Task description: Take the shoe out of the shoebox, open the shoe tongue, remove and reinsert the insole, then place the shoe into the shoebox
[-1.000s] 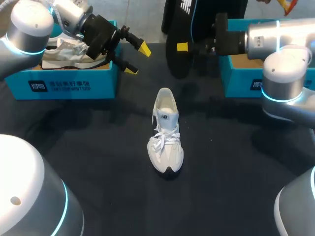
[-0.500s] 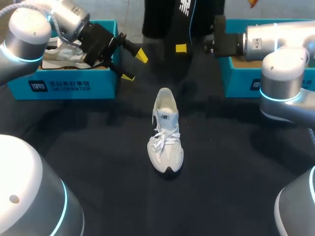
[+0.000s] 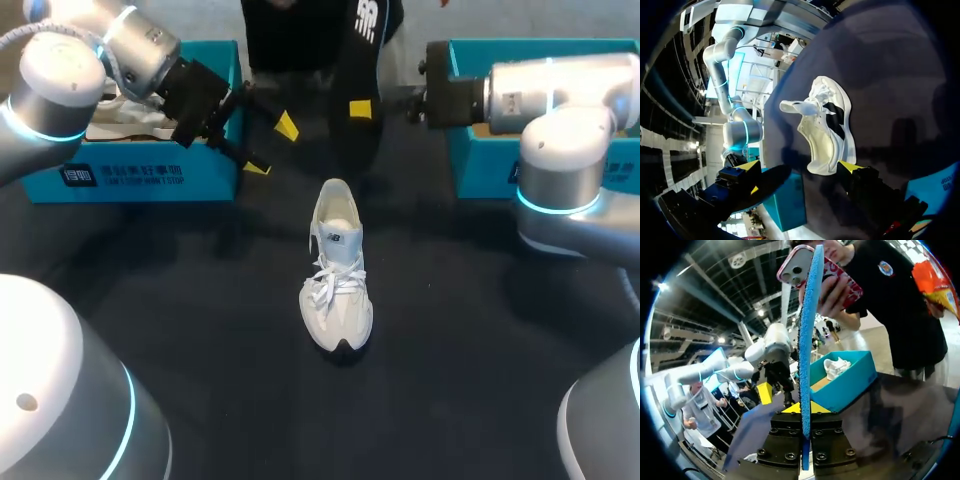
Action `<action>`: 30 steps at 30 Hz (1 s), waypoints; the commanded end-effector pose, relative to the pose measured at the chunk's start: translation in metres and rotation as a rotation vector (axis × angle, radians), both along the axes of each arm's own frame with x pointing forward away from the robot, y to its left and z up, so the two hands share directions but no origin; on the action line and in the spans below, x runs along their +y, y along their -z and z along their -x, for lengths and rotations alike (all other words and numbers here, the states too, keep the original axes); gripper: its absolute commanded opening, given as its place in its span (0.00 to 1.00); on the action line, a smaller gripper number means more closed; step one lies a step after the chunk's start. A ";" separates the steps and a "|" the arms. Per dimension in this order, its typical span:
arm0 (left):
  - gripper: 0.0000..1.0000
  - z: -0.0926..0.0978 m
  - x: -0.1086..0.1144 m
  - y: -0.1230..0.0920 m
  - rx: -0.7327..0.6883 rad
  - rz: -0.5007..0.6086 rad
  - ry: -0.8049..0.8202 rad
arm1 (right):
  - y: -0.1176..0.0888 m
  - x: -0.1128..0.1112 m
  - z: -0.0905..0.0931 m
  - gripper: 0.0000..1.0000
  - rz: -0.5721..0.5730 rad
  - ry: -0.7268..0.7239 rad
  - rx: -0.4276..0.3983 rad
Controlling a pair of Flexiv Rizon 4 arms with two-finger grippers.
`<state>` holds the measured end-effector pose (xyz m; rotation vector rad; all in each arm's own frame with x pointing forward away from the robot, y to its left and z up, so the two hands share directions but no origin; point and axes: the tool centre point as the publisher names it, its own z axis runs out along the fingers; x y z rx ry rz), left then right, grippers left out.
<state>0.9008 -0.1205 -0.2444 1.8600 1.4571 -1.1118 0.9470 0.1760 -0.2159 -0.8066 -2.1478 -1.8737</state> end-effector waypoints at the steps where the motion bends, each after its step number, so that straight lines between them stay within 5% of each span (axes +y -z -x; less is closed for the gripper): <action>1: 1.00 0.010 0.003 0.004 -0.010 0.005 -0.033 | 0.017 0.012 -0.003 0.00 -0.026 -0.001 -0.014; 14: 1.00 0.018 0.004 0.030 0.005 -0.031 -0.072 | 0.035 0.016 0.015 0.00 -0.033 -0.045 0.007; 30: 1.00 0.025 0.003 0.037 0.019 -0.028 -0.081 | 0.052 0.015 0.034 0.00 -0.060 -0.084 0.066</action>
